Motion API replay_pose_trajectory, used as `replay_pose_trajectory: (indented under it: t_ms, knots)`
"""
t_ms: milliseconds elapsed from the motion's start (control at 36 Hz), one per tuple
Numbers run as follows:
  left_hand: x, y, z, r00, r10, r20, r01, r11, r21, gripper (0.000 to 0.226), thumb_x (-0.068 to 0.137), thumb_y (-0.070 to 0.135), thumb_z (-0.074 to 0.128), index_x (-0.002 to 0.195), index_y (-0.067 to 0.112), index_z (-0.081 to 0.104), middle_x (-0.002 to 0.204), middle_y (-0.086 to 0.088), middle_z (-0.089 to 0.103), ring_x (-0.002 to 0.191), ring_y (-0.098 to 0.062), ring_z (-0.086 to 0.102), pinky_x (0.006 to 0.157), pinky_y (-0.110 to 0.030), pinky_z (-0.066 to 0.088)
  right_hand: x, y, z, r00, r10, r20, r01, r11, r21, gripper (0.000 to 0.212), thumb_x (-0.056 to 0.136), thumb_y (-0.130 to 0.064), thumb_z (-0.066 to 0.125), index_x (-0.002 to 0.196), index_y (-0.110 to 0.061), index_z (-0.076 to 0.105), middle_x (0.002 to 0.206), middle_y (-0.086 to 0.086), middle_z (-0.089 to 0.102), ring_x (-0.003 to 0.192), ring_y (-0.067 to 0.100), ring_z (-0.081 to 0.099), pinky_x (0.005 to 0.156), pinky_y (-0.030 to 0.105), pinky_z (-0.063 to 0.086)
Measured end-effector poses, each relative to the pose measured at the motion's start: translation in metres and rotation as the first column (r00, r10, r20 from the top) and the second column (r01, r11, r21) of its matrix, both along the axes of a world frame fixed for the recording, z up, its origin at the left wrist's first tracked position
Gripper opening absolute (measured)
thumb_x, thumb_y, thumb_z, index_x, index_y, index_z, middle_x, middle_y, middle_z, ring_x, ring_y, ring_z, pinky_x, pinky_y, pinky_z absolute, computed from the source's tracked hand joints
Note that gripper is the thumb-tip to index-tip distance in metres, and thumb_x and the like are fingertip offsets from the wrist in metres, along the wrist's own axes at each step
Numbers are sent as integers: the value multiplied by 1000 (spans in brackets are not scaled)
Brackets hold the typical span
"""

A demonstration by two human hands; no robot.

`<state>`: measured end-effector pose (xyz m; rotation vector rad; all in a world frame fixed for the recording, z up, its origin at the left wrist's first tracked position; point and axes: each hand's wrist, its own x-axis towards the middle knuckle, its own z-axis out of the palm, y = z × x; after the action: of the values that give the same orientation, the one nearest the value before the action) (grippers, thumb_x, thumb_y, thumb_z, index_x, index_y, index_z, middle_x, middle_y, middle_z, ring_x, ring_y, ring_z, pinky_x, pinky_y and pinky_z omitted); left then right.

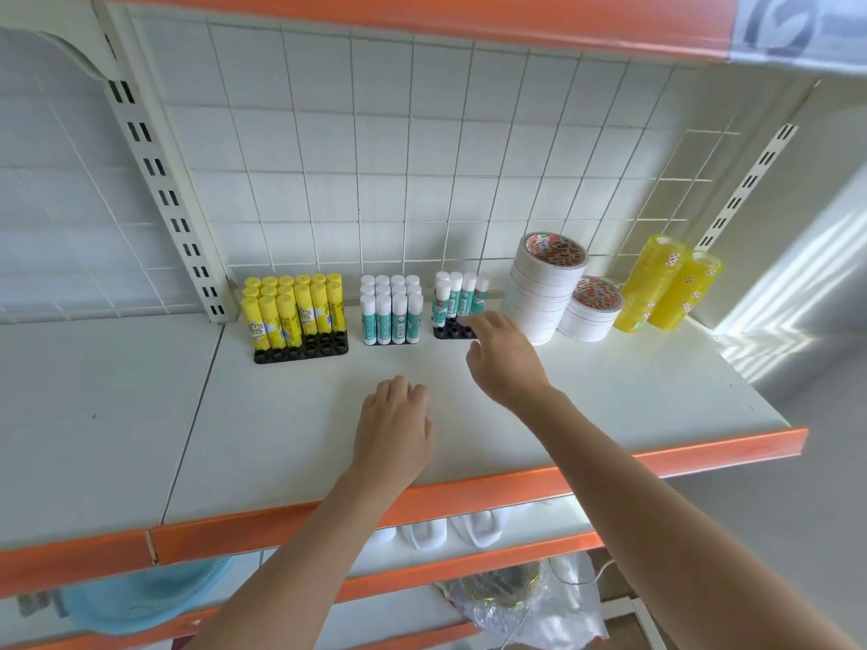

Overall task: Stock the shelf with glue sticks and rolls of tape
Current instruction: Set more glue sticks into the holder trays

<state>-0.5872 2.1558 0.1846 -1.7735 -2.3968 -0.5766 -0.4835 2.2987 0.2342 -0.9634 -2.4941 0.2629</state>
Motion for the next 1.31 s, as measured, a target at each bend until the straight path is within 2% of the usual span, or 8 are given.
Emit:
replay_pose_trajectory:
  t_ms: [111,250,444,556,667,778,1000,1306]
  knots:
    - [-1,3,-1,1000,15,-25,-14,1000,18,14,68,8,68,77,11,57,77,-8,52,72,-31,54,60,-39,46,32,-16,-14,996,-48,-72,48,999,-3,32,84,0,56,112,-7,67,108,9,68,111,32,55,87,45,49]
    - [-1,1,-2,999,2,-50,0,999,39,12,70,7,68,78,8,58,77,-10,53,72,-32,54,60,-39,46,66,-33,-27,975,-177,-131,186,981,56,22,77,-5,69,98,-11,71,97,6,69,97,35,60,74,41,51]
    - [-1,0,-3,999,-3,-52,5,999,44,12,71,6,68,80,7,59,79,-11,53,73,-33,54,61,-39,46,94,-37,-41,924,-382,16,382,919,-100,28,82,-30,70,106,-15,69,120,5,56,113,31,49,85,43,45]
    - [-1,0,-3,999,1,-49,1,999,49,12,73,6,68,81,6,60,79,-12,54,75,-33,54,62,-40,46,93,-37,-41,902,-428,60,432,890,-144,32,83,-35,68,110,-19,68,124,4,55,116,30,48,93,40,41]
    - [0,0,-3,1000,0,-31,2,999,50,11,75,6,66,84,6,61,82,-12,55,78,-34,55,65,-41,46,90,-38,-41,916,-397,62,402,906,-137,27,84,-32,67,108,-20,69,120,3,57,113,29,50,94,38,41]
    - [0,-1,-3,999,-4,-32,6,998,55,12,74,5,66,84,6,62,81,-12,55,77,-34,55,64,-41,47,81,-42,-45,943,-332,-1,331,939,-98,22,79,-26,73,97,-15,72,110,6,61,103,32,57,84,39,47]
    - [1,1,-2,997,2,-77,1,999,42,18,63,4,73,76,8,61,74,-10,53,69,-33,55,56,-39,47,39,-29,-33,981,-173,-85,170,984,-49,21,83,-23,71,100,-10,71,117,11,58,107,32,54,77,37,49]
    - [1,2,0,992,-2,-129,4,1000,19,22,59,4,75,73,9,58,73,-10,53,68,-33,55,55,-38,47,42,-19,-33,975,-142,-172,139,990,-34,18,81,-20,74,95,-9,70,109,10,60,96,32,61,72,34,51]
